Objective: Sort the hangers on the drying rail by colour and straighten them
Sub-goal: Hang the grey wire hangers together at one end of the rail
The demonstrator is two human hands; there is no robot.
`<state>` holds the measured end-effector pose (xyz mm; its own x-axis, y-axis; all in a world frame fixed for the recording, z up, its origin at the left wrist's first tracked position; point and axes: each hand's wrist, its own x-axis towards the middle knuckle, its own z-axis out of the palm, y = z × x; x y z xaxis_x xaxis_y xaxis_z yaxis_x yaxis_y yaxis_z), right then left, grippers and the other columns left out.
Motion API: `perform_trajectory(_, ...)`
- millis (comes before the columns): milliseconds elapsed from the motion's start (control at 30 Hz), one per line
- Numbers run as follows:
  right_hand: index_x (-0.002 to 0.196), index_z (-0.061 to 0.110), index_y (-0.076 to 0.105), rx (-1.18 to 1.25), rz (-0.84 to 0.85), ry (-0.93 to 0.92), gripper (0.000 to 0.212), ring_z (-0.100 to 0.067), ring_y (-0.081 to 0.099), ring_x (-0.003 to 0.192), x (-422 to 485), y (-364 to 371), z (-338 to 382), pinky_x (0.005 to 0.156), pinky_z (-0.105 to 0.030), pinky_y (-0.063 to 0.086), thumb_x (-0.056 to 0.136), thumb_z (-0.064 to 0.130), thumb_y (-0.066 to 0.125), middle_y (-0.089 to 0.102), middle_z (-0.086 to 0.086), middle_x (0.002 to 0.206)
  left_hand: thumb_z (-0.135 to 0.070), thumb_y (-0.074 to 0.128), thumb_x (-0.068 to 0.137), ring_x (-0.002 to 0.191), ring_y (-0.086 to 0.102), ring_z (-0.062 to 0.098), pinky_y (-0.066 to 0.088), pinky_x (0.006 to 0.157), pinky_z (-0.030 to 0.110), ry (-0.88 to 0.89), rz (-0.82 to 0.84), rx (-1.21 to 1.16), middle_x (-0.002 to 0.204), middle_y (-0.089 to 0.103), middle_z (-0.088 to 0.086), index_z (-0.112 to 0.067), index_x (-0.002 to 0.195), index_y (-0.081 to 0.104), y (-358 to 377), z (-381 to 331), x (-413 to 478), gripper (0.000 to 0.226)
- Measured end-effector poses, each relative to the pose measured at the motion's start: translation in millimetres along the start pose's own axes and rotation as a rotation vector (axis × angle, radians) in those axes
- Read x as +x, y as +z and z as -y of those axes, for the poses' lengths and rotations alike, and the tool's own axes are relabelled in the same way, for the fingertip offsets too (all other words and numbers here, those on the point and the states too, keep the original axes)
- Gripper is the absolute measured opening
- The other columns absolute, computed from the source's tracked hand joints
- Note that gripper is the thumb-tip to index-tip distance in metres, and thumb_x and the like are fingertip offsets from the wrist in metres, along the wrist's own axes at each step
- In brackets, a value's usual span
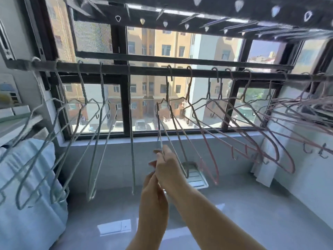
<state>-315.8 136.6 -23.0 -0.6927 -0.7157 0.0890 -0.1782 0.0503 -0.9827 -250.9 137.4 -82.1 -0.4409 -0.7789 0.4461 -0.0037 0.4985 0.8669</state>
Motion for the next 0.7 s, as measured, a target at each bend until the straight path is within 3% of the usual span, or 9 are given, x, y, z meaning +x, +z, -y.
perform_trajectory(100, 0.102, 0.013, 0.049, -0.086, 0.011, -0.022, 0.020, -0.007, 0.058, 0.069, -20, -15, -34, 0.064, -0.020, 0.050, 0.097, 0.005, 0.031, 0.057, -0.001, 0.081, 0.007, 0.041, 0.083, 0.084, 0.058, 0.000, 0.040, 0.068, 0.005, -0.061, 0.039, -0.062, 0.096, 0.065, -0.007, -0.021, 0.089, 0.061, 0, 25, -7, 0.035)
perform_trajectory(200, 0.104, 0.013, 0.053, -0.103, 0.054, 0.039, 0.026, -0.010, 0.058, 0.062, -39, -32, -60, 0.073, -0.031, 0.054, 0.097, 0.004, 0.030, 0.057, 0.006, 0.081, 0.001, 0.047, 0.085, 0.079, 0.056, 0.007, 0.037, 0.065, 0.014, -0.195, 0.087, 0.008, 0.086, 0.060, -0.006, -0.018, 0.085, 0.052, 1, 53, -12, 0.020)
perform_trajectory(267, 0.106, 0.024, 0.056, -0.202, 0.033, 0.035, 0.031, -0.006, 0.057, 0.058, -51, -45, -72, 0.074, -0.035, 0.054, 0.097, 0.006, 0.033, 0.063, 0.011, 0.088, -0.003, 0.048, 0.087, 0.091, 0.054, 0.019, 0.035, 0.076, 0.022, -0.306, 0.148, 0.039, 0.101, 0.056, 0.001, -0.014, 0.100, 0.047, -1, 75, -14, 0.016)
perform_trajectory(300, 0.107, 0.025, 0.057, -0.224, 0.025, 0.033, 0.032, -0.002, 0.056, 0.054, -57, -53, -74, 0.067, -0.025, 0.052, 0.096, 0.005, 0.035, 0.066, 0.011, 0.091, -0.005, 0.048, 0.088, 0.103, 0.051, 0.022, 0.035, 0.084, 0.024, -0.340, 0.180, 0.059, 0.115, 0.052, 0.006, -0.012, 0.112, 0.043, -3, 87, -14, 0.025)
perform_trajectory(367, 0.109, 0.012, 0.063, -0.218, 0.014, 0.030, 0.028, 0.005, 0.052, 0.046, -68, -72, -75, 0.053, -0.009, 0.042, 0.093, 0.000, 0.042, 0.072, 0.001, 0.093, -0.010, 0.051, 0.089, 0.128, 0.034, 0.027, 0.027, 0.104, 0.032, -0.379, 0.237, 0.139, 0.140, 0.031, 0.015, -0.007, 0.135, 0.025, -12, 107, -10, 0.052)
perform_trajectory(467, 0.101, 0.001, 0.067, -0.069, 0.013, 0.105, 0.022, 0.003, 0.046, 0.034, -81, -110, -76, 0.040, -0.008, 0.037, 0.088, -0.006, 0.051, 0.073, -0.017, 0.089, -0.026, 0.058, 0.086, 0.137, 0.016, 0.030, 0.017, 0.110, 0.040, -0.441, 0.295, 0.285, 0.150, 0.007, 0.016, -0.021, 0.143, 0.002, -30, 129, -4, 0.081)
perform_trajectory(567, 0.100, 0.006, 0.069, 0.007, 0.050, 0.206, 0.020, -0.005, 0.029, 0.037, -89, -141, -85, 0.036, -0.011, 0.025, 0.085, 0.000, 0.057, 0.075, -0.010, 0.084, -0.035, 0.067, 0.079, 0.139, 0.007, 0.031, 0.013, 0.112, 0.042, -0.518, 0.383, 0.384, 0.152, 0.001, 0.013, -0.035, 0.143, 0.004, -46, 141, -3, 0.090)
perform_trajectory(633, 0.100, 0.006, 0.070, 0.004, 0.066, 0.231, 0.020, -0.013, 0.030, 0.049, -88, -153, -90, 0.038, -0.011, 0.026, 0.080, 0.005, 0.066, 0.076, -0.006, 0.082, -0.033, 0.067, 0.079, 0.139, 0.006, 0.030, 0.013, 0.112, 0.042, -0.543, 0.444, 0.404, 0.152, 0.003, 0.011, -0.037, 0.142, 0.011, -53, 140, -3, 0.083)
perform_trajectory(700, 0.097, 0.009, 0.072, 0.019, 0.107, 0.227, 0.042, -0.010, 0.031, 0.047, -86, -158, -92, 0.038, -0.010, 0.027, 0.061, 0.028, 0.083, 0.076, -0.007, 0.082, -0.031, 0.063, 0.082, 0.138, 0.009, 0.031, 0.014, 0.111, 0.040, -0.513, 0.443, 0.463, 0.151, 0.008, 0.014, -0.035, 0.140, 0.020, -57, 139, -2, 0.073)
